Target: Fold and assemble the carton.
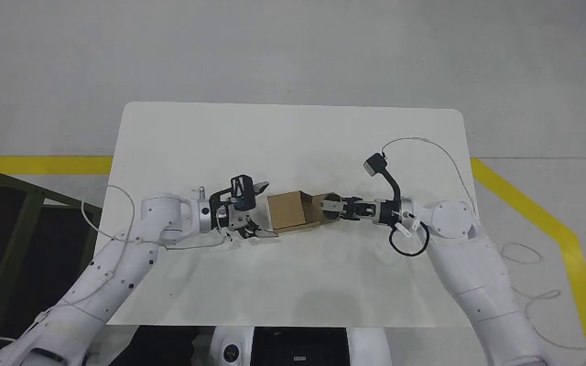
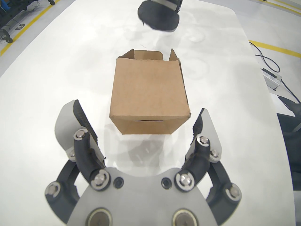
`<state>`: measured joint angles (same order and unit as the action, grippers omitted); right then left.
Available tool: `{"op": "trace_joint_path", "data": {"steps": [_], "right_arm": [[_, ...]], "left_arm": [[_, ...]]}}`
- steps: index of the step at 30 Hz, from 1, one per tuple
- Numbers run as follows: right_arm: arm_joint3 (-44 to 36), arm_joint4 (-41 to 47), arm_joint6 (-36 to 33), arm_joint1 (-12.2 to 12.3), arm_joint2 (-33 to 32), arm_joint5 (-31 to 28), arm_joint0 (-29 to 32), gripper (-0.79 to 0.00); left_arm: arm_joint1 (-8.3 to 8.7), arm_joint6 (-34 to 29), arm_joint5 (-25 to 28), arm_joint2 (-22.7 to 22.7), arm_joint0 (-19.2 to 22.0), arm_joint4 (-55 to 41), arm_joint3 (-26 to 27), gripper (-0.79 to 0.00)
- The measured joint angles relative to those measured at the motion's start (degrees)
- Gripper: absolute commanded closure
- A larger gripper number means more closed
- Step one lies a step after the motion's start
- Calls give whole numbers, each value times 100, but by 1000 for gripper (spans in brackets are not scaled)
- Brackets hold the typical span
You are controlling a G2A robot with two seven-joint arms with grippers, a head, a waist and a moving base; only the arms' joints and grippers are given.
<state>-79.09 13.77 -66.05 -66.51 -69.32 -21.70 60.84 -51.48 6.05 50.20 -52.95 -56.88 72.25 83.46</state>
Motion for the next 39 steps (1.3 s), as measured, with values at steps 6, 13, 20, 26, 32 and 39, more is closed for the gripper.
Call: {"op": "trace_joint_path", "data": {"steps": [6,13,20,26,32,39], "right_arm": [[-374,-280,-7,79,-163,181,140,0],[-365,-273,-9,77,-160,177,138,0],[-458,-460,38,95,-137,315,200,0],[-570,-923,-52,171,-100,952,443,0],[-508,-1145,313,166,78,1288,541,0],[-121,-1079,543,67,500,1274,170,0]], "left_arm": [[-33,-88,-64,-10,-29,-36,6,-785],[-45,-96,-42,-34,-38,-138,4,-785],[-47,-100,-80,-40,-60,-163,7,-785],[-61,-307,-153,-96,-141,-294,41,-785],[-114,-262,-171,-8,-138,-152,-3,-785],[-210,-135,-212,130,3,-31,-178,-785]]}}
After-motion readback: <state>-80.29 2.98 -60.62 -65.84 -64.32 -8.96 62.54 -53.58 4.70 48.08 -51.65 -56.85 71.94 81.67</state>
